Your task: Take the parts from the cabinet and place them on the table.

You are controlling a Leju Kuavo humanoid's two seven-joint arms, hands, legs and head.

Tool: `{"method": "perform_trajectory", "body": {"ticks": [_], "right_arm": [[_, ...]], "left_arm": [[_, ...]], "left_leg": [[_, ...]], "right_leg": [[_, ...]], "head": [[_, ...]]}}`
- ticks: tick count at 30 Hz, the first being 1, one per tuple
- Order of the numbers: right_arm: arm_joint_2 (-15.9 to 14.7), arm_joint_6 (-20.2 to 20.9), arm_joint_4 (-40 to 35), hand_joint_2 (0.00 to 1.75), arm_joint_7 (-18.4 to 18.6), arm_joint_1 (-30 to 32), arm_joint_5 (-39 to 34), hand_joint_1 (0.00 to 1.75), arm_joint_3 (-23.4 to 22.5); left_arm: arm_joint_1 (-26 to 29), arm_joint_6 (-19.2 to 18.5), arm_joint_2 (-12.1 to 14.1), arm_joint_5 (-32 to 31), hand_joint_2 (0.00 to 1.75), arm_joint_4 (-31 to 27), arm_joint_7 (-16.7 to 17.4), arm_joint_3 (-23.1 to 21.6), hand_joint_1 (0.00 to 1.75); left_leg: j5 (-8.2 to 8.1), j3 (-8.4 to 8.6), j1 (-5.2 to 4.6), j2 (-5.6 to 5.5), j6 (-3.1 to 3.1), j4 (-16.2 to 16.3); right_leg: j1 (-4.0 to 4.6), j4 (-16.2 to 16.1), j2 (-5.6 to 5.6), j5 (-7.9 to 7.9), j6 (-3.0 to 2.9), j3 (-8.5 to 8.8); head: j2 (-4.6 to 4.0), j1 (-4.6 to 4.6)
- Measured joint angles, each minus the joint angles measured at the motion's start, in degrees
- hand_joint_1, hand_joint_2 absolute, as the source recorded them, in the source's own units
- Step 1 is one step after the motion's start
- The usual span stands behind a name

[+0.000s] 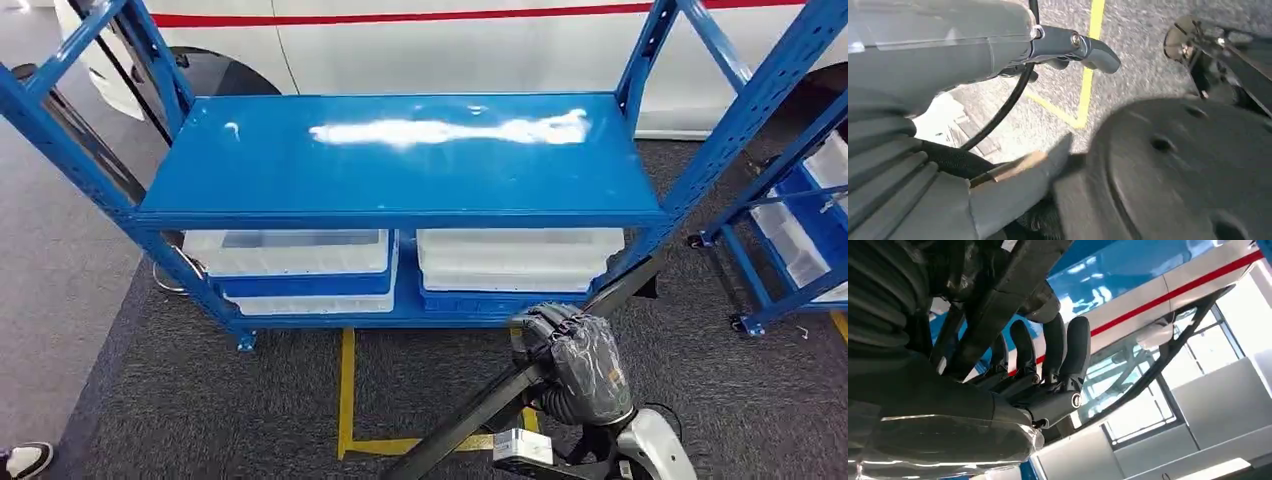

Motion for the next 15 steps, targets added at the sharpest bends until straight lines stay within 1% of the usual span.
{"method": "perform_trajectory", "body": {"ticks": [1, 2, 3, 4, 5, 6, 7, 8, 9, 10, 11, 12, 13, 14, 15], "right_arm": [[0.00, 0.35, 0.00, 1.75, 0.00, -0.07, -0.37, 1.75, 0.00], [0.00, 0.89, 0.00, 1.75, 0.00, -0.14, -0.90, 1.75, 0.00], [0.00, 1.22, 0.00, 1.75, 0.00, -0.32, -1.20, 1.75, 0.00], [0.00, 1.71, 0.04, 1.75, 0.09, -0.68, -1.62, 1.75, 0.00], [0.00, 2.03, 0.15, 1.75, 0.18, -0.82, -1.88, 1.75, 0.00], [0.00, 2.23, 0.33, 1.75, 0.20, -0.87, -1.99, 1.75, -0.05], [0.00, 2.54, 0.39, 1.75, 0.28, -0.95, -2.05, 1.75, -0.09], [0.00, 2.77, 0.39, 1.75, 0.31, -1.12, -2.20, 1.75, -0.07], [0.00, 3.04, 0.44, 1.75, 0.33, -1.31, -2.42, 1.75, -0.07], [0.00, 3.23, 0.55, 1.75, 0.42, -1.41, -2.53, 1.75, -0.11], [0.00, 3.39, 0.68, 1.75, 0.42, -1.51, -2.62, 1.75, -0.13], [0.00, 3.56, 0.83, 1.75, 0.46, -1.55, -2.62, 1.75, -0.13], [0.00, 3.63, 0.92, 1.75, 0.53, -1.59, -2.62, 1.75, -0.13], [0.00, 3.65, 0.94, 1.75, 0.53, -1.67, -2.64, 1.75, -0.13], [0.00, 3.80, 0.94, 1.75, 0.55, -1.92, -2.67, 1.75, -0.13]], "left_arm": [[0.07, -0.13, 0.00, -0.04, 1.75, 0.00, 0.15, -0.11, 0.00], [0.15, -0.31, 0.09, -0.04, 1.75, 0.00, 0.20, -0.24, 0.00], [0.14, -0.39, 0.15, -0.07, 1.75, 0.00, 0.20, -0.31, 0.00], [0.12, -0.57, 0.20, -0.07, 1.75, 0.00, 0.28, -0.39, 0.00], [0.15, -0.72, 0.20, -0.09, 1.75, 0.00, 0.33, -0.44, 0.00], [0.10, -0.83, 0.20, -0.11, 1.75, 0.00, 0.46, -0.46, 0.00], [0.09, -0.90, 0.22, -0.11, 1.75, 0.00, 0.46, -0.50, 0.00], [0.05, -0.98, 0.22, -0.11, 1.75, 0.00, 0.46, -0.59, 0.00], [0.03, -1.07, 0.22, -0.13, 1.75, 0.00, 0.46, -0.83, 0.00], [0.03, -1.18, 0.24, -0.13, 1.75, 0.00, 0.46, -1.03, 0.00], [0.01, -1.22, 0.31, -0.13, 1.75, 0.00, 0.46, -1.20, 0.00], [-0.02, -1.35, 0.35, -0.15, 1.75, 0.00, 0.48, -1.36, 0.00], [-0.05, -1.42, 0.37, -0.17, 1.75, 0.00, 0.48, -1.40, 0.00], [-0.07, -1.46, 0.37, -0.17, 1.75, 0.00, 0.48, -1.40, 0.00], [-0.16, -1.55, 0.35, -0.18, 1.75, 0.00, 0.48, -1.42, 0.00]], "left_leg": [[-2.21, 2.58, -0.34, -0.43, -0.15, -4.22], [-2.17, 1.98, -0.63, -0.65, 1.39, -4.21], [-2.05, 1.46, -0.55, -0.73, 1.64, -4.40], [-1.72, 1.12, -0.79, -0.74, 2.25, -4.09], [-0.89, 0.55, -0.79, -0.66, 3.14, -4.38], [-0.07, -0.08, -0.51, -0.22, 3.91, -4.52], [0.66, -1.04, -0.52, -0.22, 4.48, -4.52], [1.39, -1.89, -0.60, -0.15, 4.85, -4.51], [2.21, -2.69, -0.76, -0.10, 4.97, -4.48], [2.94, -3.64, -0.95, -0.02, 5.04, -4.40], [3.64, -4.66, -1.07, -0.02, 4.99, -4.25], [4.33, -5.76, -1.18, -0.01, 4.95, -4.07], [4.95, -6.78, -1.28, -0.01, 4.90, -3.80], [5.48, -7.68, -1.37, -0.01, 4.85, -3.57], [6.11, -8.40, -1.42, -0.03, 4.74, -3.24]], "right_leg": [[0.17, 0.55, 0.11, 0.39, 0.45, -0.73], [0.20, 0.52, 0.12, 1.00, 0.88, -0.75], [0.36, 0.45, 0.13, 1.45, 1.15, -0.83], [0.23, 0.19, 0.12, 2.09, 1.57, -0.91], [0.17, -0.10, 0.23, 2.85, 2.07, -1.10], [-0.12, 0.66, 0.60, 1.20, 2.20, -1.78], [0.03, 2.69, 0.61, -2.47, 2.26, -2.53], [0.00, 6.29, 0.66, -6.55, 2.36, -3.26], [0.06, 11.08, 0.68, -10.14, 2.50, -4.07], [0.12, 14.87, 0.71, -11.94, 2.52, -4.44], [0.18, 17.53, 0.72, -11.81, 2.42, -4.34], [0.34, 17.99, 0.72, -10.08, 2.22, -3.18], [0.53, 16.05, 0.73, -7.80, 1.89, -0.87], [0.73, 12.32, 0.76, -6.08, 1.45, 2.34], [1.18, 6.20, 0.84, -5.88, 0.72, 7.10]], "head": [[0.00, -0.20], [0.00, 0.02], [0.00, 0.04], [0.02, 0.02], [0.00, 0.09], [0.00, 0.02], [0.00, 0.24], [0.00, 0.22], [0.00, 0.33], [0.00, 0.28], [0.00, 0.31], [0.00, 0.28], [0.00, 0.31], [0.00, 0.31], [0.00, 0.28]]}}
